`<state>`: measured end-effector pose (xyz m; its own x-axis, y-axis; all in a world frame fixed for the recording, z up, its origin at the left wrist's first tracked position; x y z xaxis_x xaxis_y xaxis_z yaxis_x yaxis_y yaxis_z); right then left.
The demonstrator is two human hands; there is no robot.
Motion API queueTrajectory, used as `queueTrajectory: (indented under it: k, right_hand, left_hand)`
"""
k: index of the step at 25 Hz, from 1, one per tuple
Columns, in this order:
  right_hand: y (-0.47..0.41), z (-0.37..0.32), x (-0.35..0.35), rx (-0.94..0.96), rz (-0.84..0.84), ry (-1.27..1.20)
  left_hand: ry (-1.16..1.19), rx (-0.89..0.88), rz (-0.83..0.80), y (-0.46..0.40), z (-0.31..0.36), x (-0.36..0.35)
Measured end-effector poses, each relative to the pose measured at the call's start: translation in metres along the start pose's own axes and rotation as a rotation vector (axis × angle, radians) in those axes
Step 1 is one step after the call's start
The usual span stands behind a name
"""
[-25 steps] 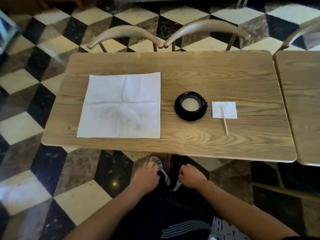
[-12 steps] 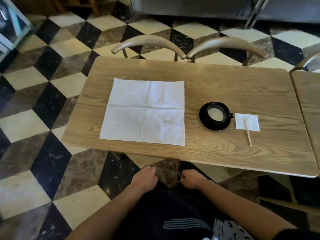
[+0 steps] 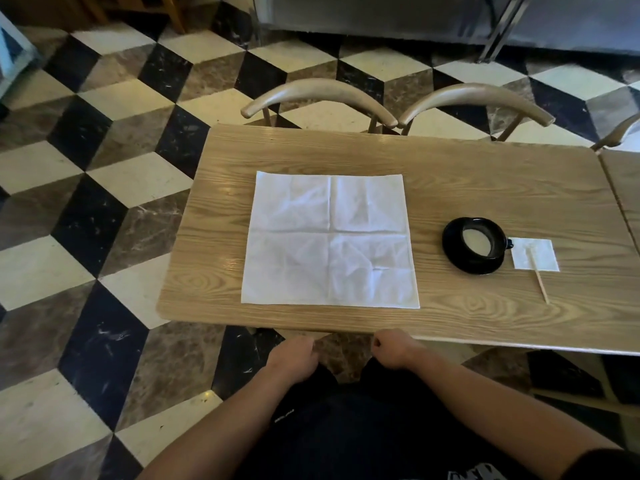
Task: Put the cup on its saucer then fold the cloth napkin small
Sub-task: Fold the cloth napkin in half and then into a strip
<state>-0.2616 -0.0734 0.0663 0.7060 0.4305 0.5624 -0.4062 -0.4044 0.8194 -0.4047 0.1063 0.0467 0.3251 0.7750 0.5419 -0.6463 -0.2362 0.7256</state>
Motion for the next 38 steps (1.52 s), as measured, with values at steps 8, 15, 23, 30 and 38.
queueTrajectory:
  k: [8, 15, 23, 30, 38]
  right_hand:
    - [-0.054, -0.041, 0.076, 0.120, -0.007, -0.048]
    - [-0.098, -0.081, 0.153, 0.247, 0.017, -0.072]
    - [-0.154, -0.140, 0.229, 0.187, 0.245, -0.124]
    - [-0.212, -0.183, 0.262, 0.123, 0.721, -0.156]
    - [-0.250, -0.201, 0.232, 0.191, 0.887, 0.031]
  left_hand:
    - [-0.006, 0.052, 0.014, -0.039, -0.003, 0.065]
    - [0.004, 0.127, 0.120, -0.075, 0.006, 0.147]
    - [0.055, -0.204, 0.275, -0.148, 0.022, 0.241]
    - [0.000, -0.492, 0.486, -0.209, 0.005, 0.289]
    - [-0.064, -0.469, 0.598, -0.237, -0.028, 0.268]
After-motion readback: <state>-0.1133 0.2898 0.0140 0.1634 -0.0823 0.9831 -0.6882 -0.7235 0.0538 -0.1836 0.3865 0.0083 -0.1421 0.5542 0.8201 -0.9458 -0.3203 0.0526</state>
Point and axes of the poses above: each hand's wrist, its own y-axis away from the middle knuckle, its own x-axis out of the back of the hand, z = x × y, the point moved 3 cm from there along -y, towards the middle knuckle, and after that the axes turned 11 degrees about y, right-handed, at the moved point
